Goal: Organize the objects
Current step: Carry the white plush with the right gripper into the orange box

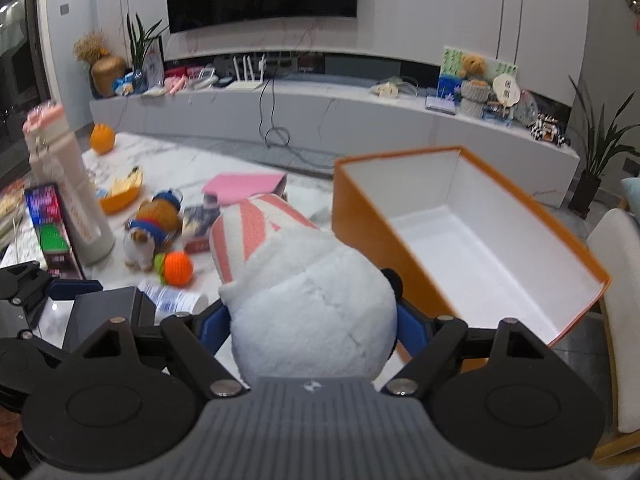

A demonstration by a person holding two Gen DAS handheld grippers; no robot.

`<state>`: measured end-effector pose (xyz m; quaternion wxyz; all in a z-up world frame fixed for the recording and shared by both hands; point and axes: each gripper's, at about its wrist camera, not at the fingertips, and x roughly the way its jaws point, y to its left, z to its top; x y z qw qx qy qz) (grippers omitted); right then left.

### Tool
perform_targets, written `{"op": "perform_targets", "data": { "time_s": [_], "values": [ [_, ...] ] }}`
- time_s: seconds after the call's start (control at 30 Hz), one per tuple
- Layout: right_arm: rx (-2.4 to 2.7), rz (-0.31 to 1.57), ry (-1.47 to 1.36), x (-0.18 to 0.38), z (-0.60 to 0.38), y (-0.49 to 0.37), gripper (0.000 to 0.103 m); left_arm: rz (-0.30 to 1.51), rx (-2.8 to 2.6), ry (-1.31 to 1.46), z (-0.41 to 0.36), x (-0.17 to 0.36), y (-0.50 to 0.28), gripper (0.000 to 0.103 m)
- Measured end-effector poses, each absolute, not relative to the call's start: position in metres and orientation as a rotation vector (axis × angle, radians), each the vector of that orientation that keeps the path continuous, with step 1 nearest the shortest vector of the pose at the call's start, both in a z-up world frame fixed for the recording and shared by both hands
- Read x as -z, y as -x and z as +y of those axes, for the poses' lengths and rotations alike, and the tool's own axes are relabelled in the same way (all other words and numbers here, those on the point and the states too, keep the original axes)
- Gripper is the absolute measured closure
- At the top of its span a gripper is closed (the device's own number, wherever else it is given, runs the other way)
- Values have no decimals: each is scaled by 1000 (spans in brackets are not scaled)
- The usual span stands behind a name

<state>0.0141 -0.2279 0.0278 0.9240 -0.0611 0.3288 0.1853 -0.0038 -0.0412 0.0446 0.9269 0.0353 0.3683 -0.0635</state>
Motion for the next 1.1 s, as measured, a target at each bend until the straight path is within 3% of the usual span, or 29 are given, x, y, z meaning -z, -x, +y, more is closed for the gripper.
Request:
{"op": "perform_targets", "data": {
  "time_s": [0.57,1.1],
  "values": [
    [-298,565,96,-91,-278,-70,20,660,162,-146,-75,-95,-41,0],
    [-169,601,-97,-92,-371,-120,20,572,286,-206,-161,-122,-104,0]
  ]
}}
